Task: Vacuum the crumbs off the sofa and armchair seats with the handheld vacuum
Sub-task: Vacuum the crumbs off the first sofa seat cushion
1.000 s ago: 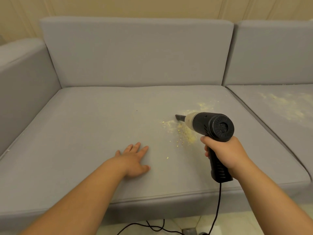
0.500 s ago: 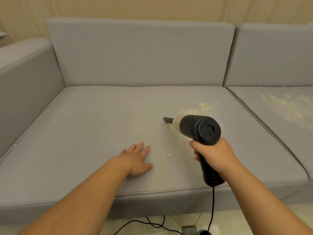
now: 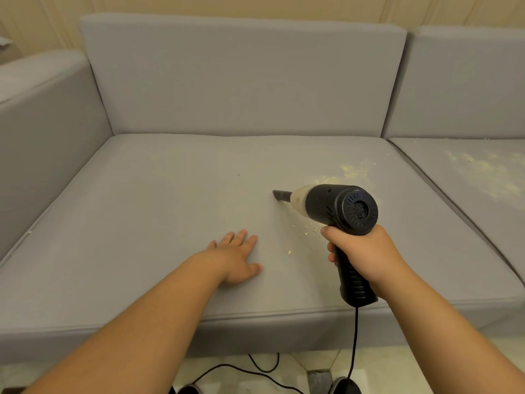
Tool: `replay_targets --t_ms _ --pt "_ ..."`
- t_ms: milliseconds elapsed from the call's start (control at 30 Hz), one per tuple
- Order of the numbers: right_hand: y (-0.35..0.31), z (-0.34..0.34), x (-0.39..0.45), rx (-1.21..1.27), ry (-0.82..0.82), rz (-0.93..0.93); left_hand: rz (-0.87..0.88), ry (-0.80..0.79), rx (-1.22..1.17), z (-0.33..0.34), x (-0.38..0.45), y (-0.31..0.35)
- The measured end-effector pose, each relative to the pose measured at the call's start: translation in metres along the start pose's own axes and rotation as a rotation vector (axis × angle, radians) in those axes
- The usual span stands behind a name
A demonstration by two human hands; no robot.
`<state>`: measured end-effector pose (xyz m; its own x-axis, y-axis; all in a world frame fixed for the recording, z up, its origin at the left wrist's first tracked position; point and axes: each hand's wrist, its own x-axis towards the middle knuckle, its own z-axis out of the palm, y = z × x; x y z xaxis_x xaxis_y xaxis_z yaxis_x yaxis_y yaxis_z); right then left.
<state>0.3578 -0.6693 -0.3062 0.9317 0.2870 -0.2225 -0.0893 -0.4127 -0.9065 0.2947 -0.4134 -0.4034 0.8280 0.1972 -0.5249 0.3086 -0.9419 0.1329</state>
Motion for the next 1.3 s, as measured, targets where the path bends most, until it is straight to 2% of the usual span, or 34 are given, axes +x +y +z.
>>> replay_targets --t_ms 100,300,533,667,800,867,1067,1300 --pt "-0.002 0.011 0.002 0.038 0.025 0.022 -0.004 -0.002 -0.011 0.000 0.000 0.002" --pt "-0.009 0.022 0.001 0.028 -0.079 0.007 0.006 -0.007 0.001 0.001 0.000 -0.004" --pt "-0.009 -0.014 -0.002 0.129 0.222 0.035 0.020 -0.003 0.024 0.000 0.003 -0.006" --pt "0.002 -0.023 -0.013 0.217 0.170 0.107 0.018 0.008 0.027 0.001 0.003 -0.006" --pt "0.004 -0.009 -0.021 0.178 0.030 0.084 0.014 0.014 0.018 -0.002 0.003 0.003" --pt "0.003 -0.003 -0.023 0.137 0.019 0.052 0.014 0.013 0.003 -0.003 0.003 0.004" --pt "0.005 -0.005 -0.016 0.075 0.183 -0.005 0.025 0.028 0.011 0.001 0.004 -0.007" --pt "0.008 0.000 -0.005 0.103 0.227 0.008 0.022 0.032 0.000 0.001 0.010 -0.011"
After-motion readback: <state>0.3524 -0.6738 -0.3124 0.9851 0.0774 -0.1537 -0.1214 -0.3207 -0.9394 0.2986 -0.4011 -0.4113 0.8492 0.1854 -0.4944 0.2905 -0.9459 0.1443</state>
